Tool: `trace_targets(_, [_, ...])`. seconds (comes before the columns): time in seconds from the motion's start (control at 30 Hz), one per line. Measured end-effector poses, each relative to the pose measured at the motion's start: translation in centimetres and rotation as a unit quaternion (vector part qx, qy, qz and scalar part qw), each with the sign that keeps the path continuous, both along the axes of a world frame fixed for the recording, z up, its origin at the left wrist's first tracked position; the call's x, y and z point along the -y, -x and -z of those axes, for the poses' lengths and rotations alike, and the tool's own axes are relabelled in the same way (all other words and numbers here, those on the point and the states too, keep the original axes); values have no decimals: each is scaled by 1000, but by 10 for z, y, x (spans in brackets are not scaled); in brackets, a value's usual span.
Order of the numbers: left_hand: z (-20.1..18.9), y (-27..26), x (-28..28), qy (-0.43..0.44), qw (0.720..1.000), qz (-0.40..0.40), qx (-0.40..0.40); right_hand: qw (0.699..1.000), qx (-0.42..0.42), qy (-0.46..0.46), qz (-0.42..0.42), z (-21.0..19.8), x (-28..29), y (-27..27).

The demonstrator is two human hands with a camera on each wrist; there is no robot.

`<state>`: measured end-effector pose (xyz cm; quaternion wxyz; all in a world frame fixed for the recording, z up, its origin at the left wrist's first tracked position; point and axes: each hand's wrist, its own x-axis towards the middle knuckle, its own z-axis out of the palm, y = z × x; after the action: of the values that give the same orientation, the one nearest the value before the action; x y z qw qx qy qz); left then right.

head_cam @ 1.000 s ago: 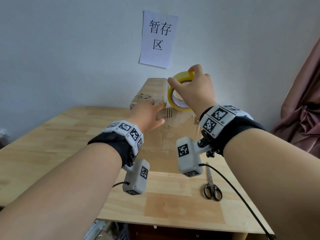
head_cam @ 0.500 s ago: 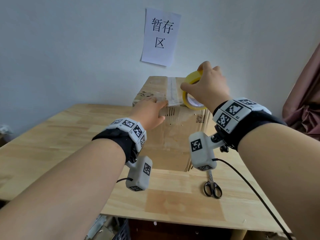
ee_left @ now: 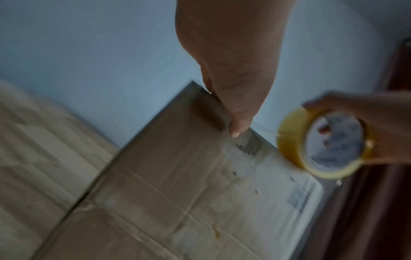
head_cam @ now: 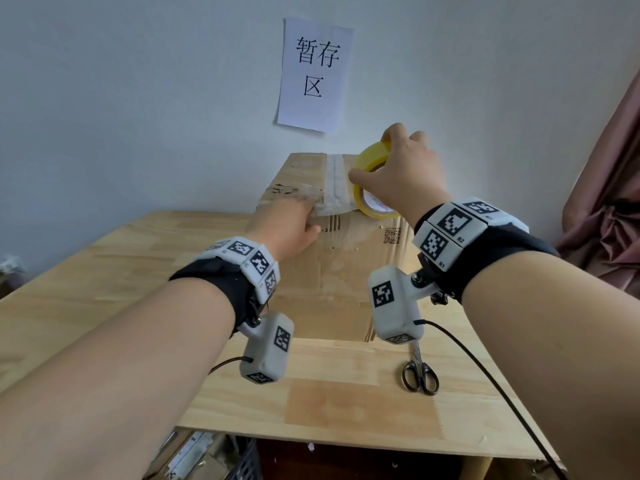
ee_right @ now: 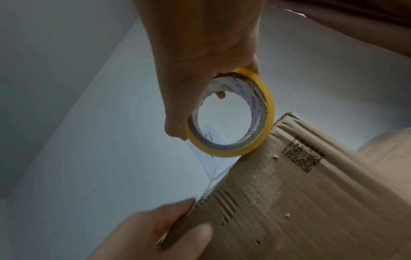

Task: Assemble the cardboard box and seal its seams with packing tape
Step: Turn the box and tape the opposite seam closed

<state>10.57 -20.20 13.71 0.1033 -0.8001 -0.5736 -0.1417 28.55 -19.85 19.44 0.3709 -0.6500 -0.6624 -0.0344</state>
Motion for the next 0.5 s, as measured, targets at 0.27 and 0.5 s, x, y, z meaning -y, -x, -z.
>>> trace_targets(0.27, [5,-15,-5,-7,997,40,60,1000,-17,0,-20,2,0,-4])
trace_targets(0.5, [4,-15,-8,3,998,43,50,979,-202,30,-28,6,3,-10])
